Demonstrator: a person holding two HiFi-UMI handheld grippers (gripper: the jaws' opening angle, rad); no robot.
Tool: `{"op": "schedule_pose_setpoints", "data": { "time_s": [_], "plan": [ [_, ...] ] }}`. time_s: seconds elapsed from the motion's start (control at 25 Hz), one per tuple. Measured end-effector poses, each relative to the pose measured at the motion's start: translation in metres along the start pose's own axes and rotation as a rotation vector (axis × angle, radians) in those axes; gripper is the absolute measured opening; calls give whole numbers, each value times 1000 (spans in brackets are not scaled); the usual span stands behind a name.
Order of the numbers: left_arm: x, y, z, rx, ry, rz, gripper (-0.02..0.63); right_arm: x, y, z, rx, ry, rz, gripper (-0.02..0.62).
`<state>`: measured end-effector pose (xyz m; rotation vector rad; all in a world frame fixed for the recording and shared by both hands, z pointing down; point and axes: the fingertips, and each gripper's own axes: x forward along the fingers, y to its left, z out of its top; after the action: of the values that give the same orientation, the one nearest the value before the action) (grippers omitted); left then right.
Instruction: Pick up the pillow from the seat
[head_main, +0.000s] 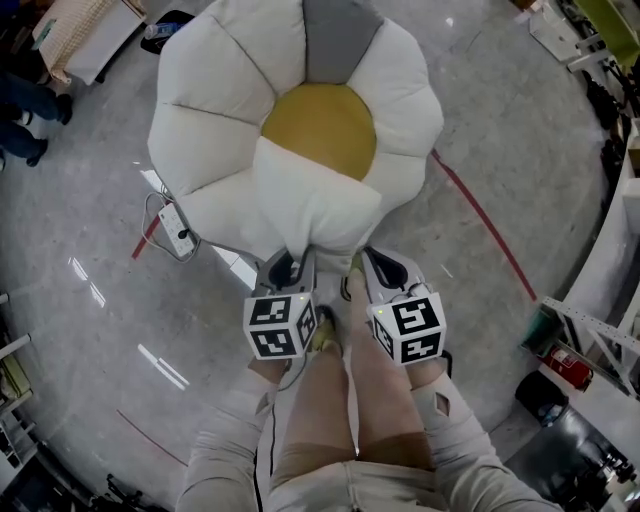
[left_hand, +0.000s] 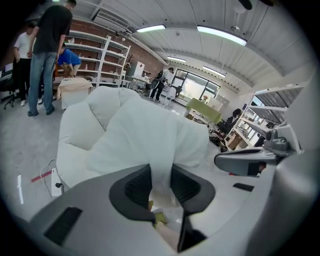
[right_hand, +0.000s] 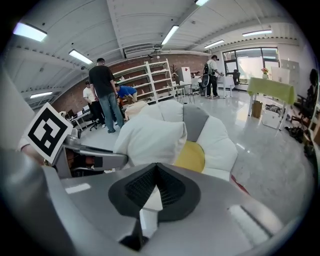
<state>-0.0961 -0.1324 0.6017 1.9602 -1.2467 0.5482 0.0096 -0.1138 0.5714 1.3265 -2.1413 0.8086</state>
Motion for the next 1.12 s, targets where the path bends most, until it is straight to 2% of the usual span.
{"op": "schedule_pose_setpoints", "data": {
  "time_s": [0.4,0.68,1.12],
  "plan": [
    [-97,-32,2,-10,-37,-18,98,-84,42,-6,-18,-7,-32,0],
    [-156,-64,23,21,-62,-37,98,-139,59,25,-21,-65,-62,0],
    [-216,-95,53,35,-96,-72,98,-201,89,52,-39,-113,-64,0]
  ]
}}
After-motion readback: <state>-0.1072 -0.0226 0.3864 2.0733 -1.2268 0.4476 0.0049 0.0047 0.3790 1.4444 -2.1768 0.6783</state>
